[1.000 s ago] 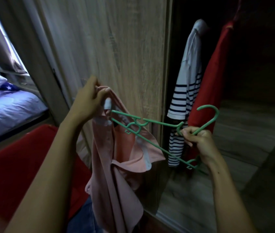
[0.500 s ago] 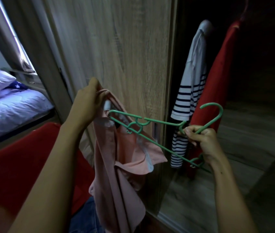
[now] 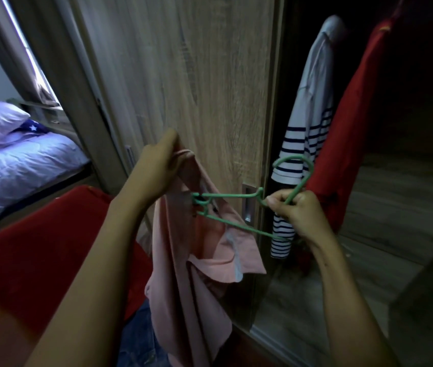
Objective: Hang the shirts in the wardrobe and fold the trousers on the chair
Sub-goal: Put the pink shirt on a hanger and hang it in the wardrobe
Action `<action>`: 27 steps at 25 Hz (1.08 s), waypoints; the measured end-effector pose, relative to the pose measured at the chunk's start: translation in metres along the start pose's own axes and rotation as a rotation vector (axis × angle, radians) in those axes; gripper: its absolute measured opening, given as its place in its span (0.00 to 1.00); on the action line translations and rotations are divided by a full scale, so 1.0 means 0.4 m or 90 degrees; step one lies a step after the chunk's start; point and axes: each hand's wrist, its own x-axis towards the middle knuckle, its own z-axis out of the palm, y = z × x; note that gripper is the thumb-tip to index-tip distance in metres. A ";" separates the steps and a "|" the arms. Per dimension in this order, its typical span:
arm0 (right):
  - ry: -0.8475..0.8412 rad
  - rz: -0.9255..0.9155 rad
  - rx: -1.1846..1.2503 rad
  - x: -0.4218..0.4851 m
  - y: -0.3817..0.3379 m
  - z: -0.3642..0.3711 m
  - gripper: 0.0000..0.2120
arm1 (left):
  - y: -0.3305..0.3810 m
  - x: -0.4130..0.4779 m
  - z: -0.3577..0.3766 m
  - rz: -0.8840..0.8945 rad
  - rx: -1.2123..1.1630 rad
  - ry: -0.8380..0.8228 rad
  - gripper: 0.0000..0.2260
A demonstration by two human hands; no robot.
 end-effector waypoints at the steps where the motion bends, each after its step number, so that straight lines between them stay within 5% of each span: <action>1: -0.010 -0.003 -0.055 0.004 -0.002 0.017 0.11 | 0.018 -0.002 0.009 0.002 -0.029 -0.006 0.13; 6: -0.020 -0.006 -0.135 0.003 -0.010 0.141 0.09 | 0.125 -0.012 0.078 -0.092 -0.184 -0.026 0.12; 13: 0.132 0.009 0.096 -0.004 0.036 0.144 0.15 | 0.105 -0.102 0.145 -0.262 -0.405 0.045 0.08; 15: 0.148 0.005 0.111 -0.007 0.031 0.135 0.13 | 0.063 -0.117 0.142 -0.207 -0.318 0.063 0.01; 18: 0.135 0.007 0.122 -0.005 0.008 0.136 0.12 | 0.012 -0.111 0.134 -0.032 0.045 -0.017 0.12; 20: 0.120 -0.008 0.103 0.000 -0.007 0.139 0.14 | 0.007 -0.108 0.132 0.005 0.160 -0.053 0.12; 24: 0.156 -0.087 0.019 0.010 -0.027 0.151 0.09 | -0.005 -0.113 0.117 -0.027 0.096 -0.005 0.09; 27: 0.400 -0.268 -0.071 0.000 -0.020 0.146 0.10 | -0.025 -0.117 0.097 -0.094 0.069 0.059 0.12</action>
